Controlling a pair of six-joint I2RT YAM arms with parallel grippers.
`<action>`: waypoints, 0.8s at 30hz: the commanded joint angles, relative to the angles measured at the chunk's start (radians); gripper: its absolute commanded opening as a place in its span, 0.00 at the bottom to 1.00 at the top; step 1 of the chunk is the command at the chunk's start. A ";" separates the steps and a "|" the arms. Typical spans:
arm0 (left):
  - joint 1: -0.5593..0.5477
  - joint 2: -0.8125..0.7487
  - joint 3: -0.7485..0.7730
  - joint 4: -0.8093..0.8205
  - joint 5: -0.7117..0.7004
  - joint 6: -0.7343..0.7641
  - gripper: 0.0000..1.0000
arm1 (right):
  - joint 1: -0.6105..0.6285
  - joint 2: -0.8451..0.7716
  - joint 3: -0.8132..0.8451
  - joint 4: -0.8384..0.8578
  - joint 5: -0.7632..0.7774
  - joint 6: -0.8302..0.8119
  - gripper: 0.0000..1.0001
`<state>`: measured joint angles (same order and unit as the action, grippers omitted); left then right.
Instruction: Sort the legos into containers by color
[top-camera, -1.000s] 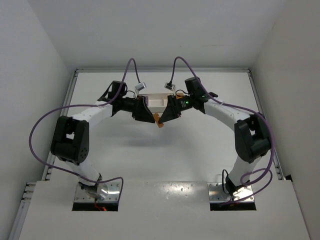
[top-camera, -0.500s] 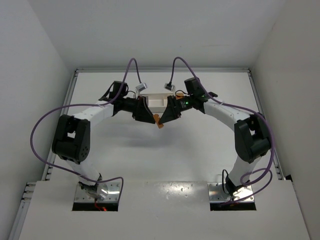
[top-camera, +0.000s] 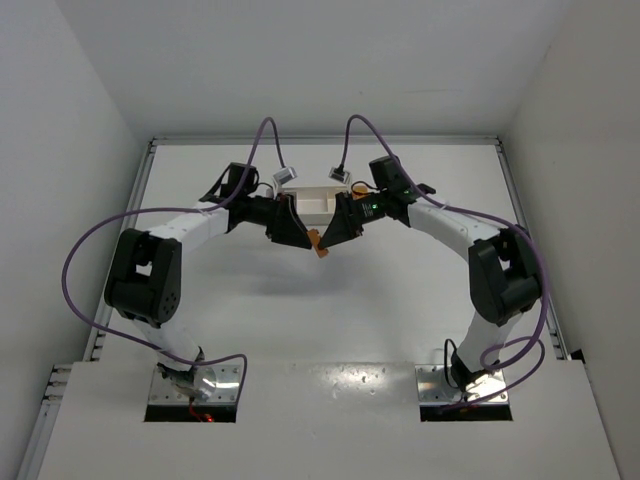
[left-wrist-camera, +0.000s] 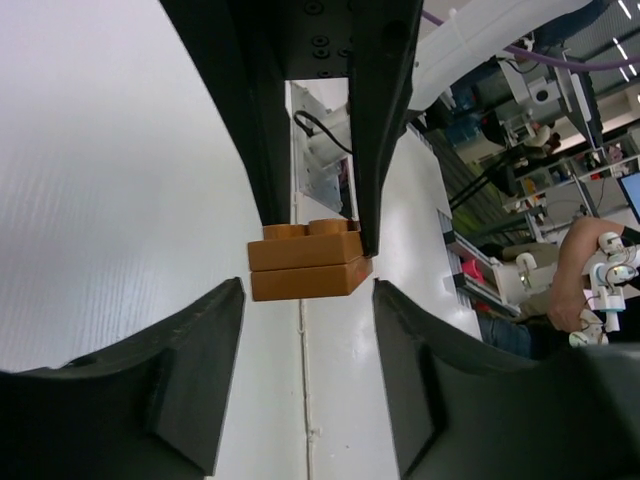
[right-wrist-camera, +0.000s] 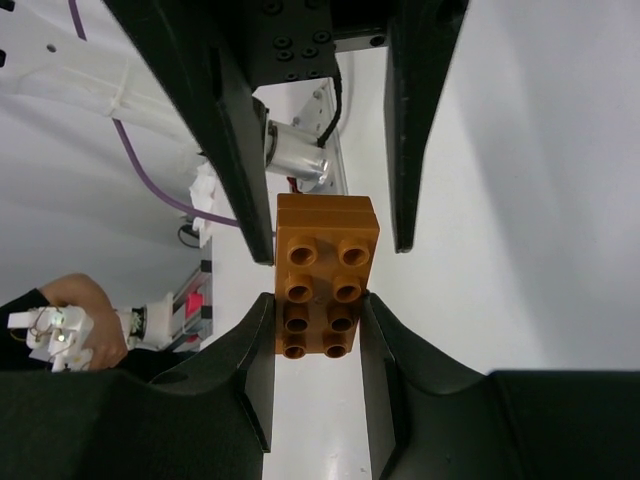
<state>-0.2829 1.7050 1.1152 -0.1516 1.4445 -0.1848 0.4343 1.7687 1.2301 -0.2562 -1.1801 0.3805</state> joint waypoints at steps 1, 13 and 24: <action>-0.025 -0.022 0.005 0.020 0.174 0.016 0.63 | -0.005 -0.005 0.023 0.023 0.017 -0.031 0.00; -0.025 -0.044 -0.006 0.029 0.174 0.025 0.71 | -0.032 -0.026 0.005 0.032 0.017 -0.022 0.00; -0.025 -0.016 0.021 0.029 0.174 0.025 0.68 | -0.005 -0.026 0.025 -0.029 0.028 -0.086 0.00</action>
<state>-0.3016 1.7039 1.1141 -0.1490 1.4559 -0.1841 0.4149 1.7687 1.2301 -0.2752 -1.1511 0.3431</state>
